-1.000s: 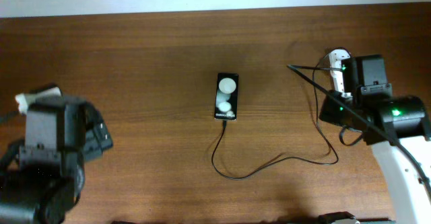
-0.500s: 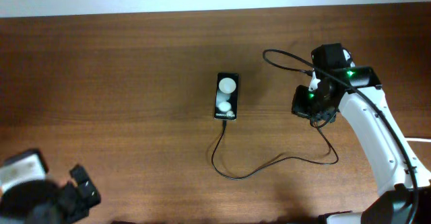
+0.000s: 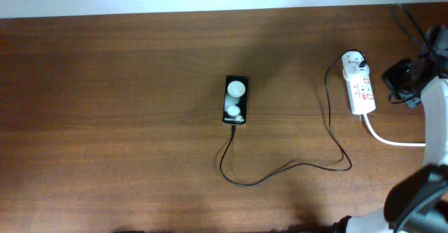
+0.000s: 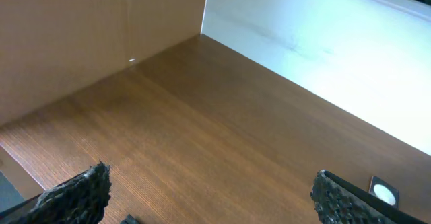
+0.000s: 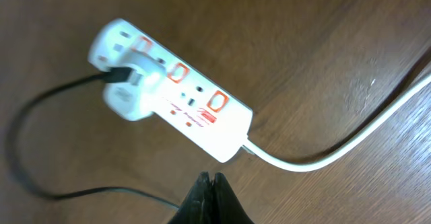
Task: Plug charger to phone and switch on socket
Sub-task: 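Move the right gripper down onto the red switch beside the plug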
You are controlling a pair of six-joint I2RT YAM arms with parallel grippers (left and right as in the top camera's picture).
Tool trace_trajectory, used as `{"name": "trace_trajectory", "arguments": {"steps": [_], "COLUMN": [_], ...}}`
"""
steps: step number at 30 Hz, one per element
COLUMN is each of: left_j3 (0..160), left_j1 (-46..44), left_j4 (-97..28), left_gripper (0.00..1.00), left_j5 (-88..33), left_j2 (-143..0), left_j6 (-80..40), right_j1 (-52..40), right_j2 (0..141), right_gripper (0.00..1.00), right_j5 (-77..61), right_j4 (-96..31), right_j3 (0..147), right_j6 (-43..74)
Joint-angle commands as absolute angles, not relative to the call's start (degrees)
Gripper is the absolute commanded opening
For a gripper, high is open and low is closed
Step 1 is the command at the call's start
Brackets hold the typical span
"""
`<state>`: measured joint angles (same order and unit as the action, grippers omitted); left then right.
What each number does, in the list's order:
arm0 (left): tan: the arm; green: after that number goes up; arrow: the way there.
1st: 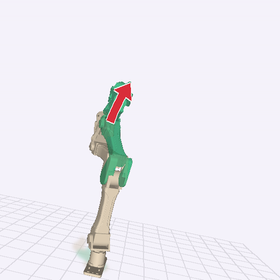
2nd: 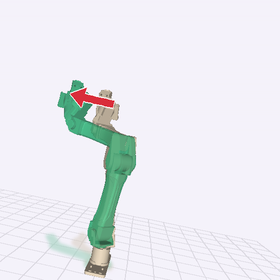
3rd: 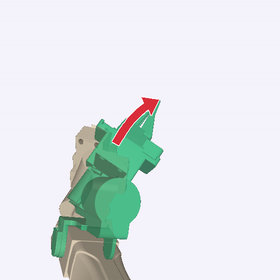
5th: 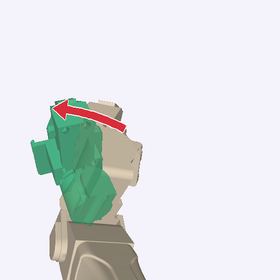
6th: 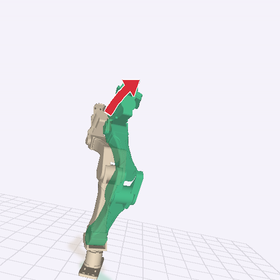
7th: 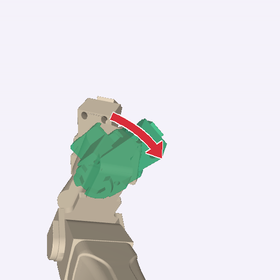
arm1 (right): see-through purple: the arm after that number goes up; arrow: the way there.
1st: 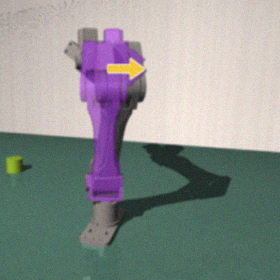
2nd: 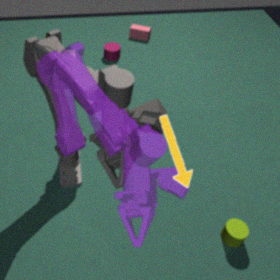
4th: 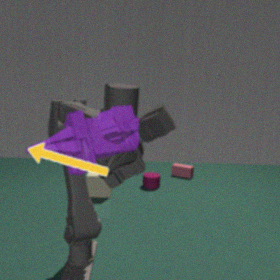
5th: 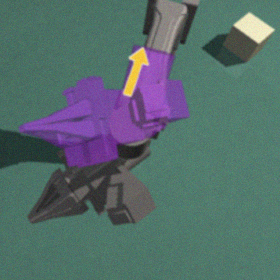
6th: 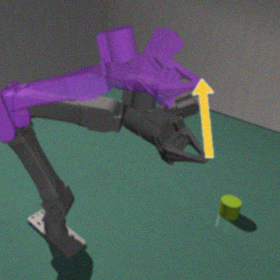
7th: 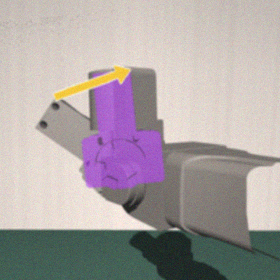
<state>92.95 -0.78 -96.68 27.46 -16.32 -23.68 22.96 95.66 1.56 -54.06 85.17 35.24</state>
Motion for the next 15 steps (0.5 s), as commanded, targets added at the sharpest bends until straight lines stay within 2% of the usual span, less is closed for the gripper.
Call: {"name": "trace_trajectory", "arguments": {"steps": [1,7,15], "left_j3": [92.9,92.9,92.9], "left_j1": [-0.6,3.6,2.0], "left_j4": [-96.7,-96.7,-96.7], "left_gripper": [0.99,0.99,0.99], "left_j5": [27.7,27.7,27.7], "left_j2": [-15.8,-14.8,-1.1], "left_j6": [-24.4,-24.4,-24.4], "right_j1": [23.4,23.4,23.3], "right_j2": [106.3,110.8,110.8], "right_gripper": [0.04,0.04,0.04], "right_j5": [0.0,0.0,0.1], "right_j4": [-54.1,-51.7,-51.1], "right_j3": [88.5,90.1,90.1], "right_j6": [36.2,33.8,32.8]}}
